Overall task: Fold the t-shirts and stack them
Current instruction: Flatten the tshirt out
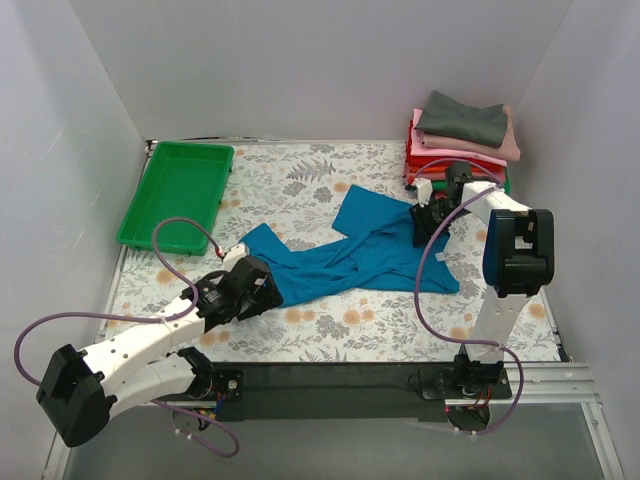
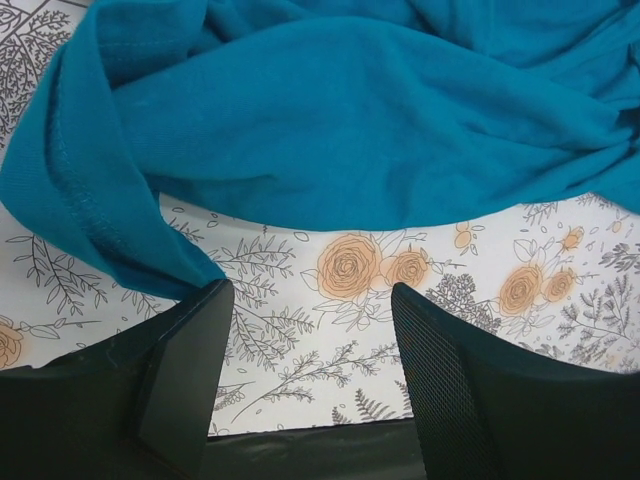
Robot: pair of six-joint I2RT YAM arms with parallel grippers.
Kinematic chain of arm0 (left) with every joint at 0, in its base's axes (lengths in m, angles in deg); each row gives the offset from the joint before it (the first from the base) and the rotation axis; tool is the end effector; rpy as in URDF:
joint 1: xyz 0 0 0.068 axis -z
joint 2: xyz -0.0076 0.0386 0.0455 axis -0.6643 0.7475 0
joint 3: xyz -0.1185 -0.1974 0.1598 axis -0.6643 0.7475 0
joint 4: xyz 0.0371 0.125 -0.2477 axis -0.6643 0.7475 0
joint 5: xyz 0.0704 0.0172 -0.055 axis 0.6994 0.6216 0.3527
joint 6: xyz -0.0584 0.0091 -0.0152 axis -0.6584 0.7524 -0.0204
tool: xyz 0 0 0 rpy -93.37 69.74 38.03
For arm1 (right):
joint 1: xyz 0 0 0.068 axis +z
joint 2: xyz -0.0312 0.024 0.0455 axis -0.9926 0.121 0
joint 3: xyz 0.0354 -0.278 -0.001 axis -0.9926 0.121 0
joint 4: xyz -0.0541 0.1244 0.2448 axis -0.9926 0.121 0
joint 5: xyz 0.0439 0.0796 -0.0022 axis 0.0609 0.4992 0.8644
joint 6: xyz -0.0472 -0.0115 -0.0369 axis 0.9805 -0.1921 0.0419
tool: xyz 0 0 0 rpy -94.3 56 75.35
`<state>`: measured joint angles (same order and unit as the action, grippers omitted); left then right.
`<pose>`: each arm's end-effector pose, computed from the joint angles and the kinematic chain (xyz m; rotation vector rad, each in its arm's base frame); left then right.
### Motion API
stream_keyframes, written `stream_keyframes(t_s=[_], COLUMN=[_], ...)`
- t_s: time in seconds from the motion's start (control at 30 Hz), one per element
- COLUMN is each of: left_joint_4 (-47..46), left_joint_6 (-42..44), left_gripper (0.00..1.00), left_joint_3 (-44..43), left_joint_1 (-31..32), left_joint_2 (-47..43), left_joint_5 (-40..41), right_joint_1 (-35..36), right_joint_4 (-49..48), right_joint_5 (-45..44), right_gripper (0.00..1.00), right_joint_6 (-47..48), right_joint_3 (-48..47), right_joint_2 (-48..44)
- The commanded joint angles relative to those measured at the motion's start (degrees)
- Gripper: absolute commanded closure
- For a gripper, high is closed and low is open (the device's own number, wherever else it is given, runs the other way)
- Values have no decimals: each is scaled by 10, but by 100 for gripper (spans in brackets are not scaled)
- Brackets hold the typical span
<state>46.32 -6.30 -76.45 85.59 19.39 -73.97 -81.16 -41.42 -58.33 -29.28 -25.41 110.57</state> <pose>0.1487 -0.1273 0.1946 -1.2498 2.3464 -0.5828 0.3992 0.0338 0.1622 -0.9346 2.5332 0.5111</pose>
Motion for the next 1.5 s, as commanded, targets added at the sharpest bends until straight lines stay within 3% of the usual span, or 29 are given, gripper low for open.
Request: stream_keyframes(t_s=[0.0, 0.13, 0.2, 0.27, 0.3, 0.7, 0.9, 1.13, 1.27, 1.47], left_joint_4=[-16, -18, -16, -7, -3, -21, 63, 106, 77, 50], left_joint_6=[-16, -20, -25, -31, -37, -32, -41, -7, 42, 68], left_gripper=[37, 37, 37, 37, 37, 38, 40, 35, 28, 27], left_joint_3=[9, 8, 6, 4, 5, 21, -28, -60, -50, -48], left_joint_1=[-7, -12, -14, -16, -16, -56, -56, -56, -56, -56], left_joint_2=[3, 7, 7, 3, 0, 0, 22, -25, -14, 18], left_joint_5=[17, 16, 22, 29, 38, 41, 89, 118, 64, 24], right_joint_1=[-3, -3, -3, -4, -6, -49, -49, -65, -115, -196], right_joint_4=[1, 4, 4, 4, 5, 18, 25, 29, 30, 38], right_joint_5=[5, 7, 10, 9, 10, 85, 96, 43, -8, -18], right_gripper=[61, 68, 76, 97, 99, 99, 99, 99, 99, 99], right_joint_6=[3, 6, 7, 6, 4, 13, 20, 15, 30, 108], right_joint_3=[9, 23, 28, 32, 33, 49, 84, 112, 158, 236], right_joint_2=[-1, -6, -7, -6, -7, -154, -222, -272, -306, -367])
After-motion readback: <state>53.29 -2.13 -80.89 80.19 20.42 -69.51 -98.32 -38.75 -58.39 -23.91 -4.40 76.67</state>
